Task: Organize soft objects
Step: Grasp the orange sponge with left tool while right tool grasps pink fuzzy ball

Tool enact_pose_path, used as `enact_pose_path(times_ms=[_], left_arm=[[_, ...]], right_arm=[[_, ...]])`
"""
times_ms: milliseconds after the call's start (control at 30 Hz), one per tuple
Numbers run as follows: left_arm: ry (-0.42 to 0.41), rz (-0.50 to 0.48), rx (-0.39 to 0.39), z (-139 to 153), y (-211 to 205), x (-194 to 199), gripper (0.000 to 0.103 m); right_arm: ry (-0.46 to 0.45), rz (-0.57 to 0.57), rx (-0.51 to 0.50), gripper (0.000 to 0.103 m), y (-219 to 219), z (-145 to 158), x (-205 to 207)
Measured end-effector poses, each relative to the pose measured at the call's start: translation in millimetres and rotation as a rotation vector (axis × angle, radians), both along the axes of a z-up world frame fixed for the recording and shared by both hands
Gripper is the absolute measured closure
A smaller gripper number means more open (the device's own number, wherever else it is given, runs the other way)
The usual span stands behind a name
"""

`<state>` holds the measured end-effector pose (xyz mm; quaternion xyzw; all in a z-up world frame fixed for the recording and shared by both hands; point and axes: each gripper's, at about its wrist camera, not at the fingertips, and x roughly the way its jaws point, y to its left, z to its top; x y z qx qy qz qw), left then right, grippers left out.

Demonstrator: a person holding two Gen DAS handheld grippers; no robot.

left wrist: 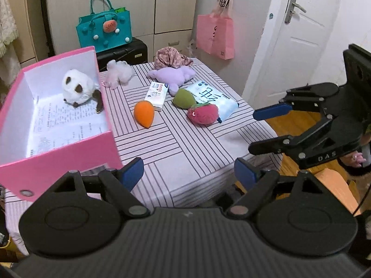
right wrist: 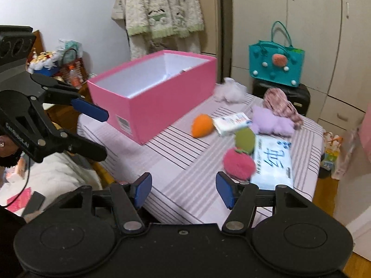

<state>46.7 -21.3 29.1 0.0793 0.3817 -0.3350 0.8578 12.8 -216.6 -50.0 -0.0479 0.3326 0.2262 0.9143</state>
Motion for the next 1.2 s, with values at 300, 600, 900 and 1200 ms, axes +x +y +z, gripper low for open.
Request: enact_pose_path(times_ms=[300, 600, 900, 1200], left_arm=[[-0.031, 0.024, -0.024, -39.1, -30.8, 32.7, 0.019], [-0.197, 0.067, 0.117, -56.7, -70.7, 41.7, 0.022], [-0.335, 0.204, 0.175, -60.9, -96.8, 58.5, 0.032], [-0.325, 0.29, 0.237, -79.6, -115.0, 92.8, 0.033]], right_arm=[[-0.025, -0.085, 0.015, 0.036, -17.6, -44.9, 34.5], [-0.109, -0.083, -0.079, 0.036, -10.6, -69.4, 62.2], [-0.146, -0.068, -0.069, 0.036, -17.3, -81.0, 71.4], [-0.143, -0.071, -0.035, 0.036, -26.4, -85.2, 80.6]])
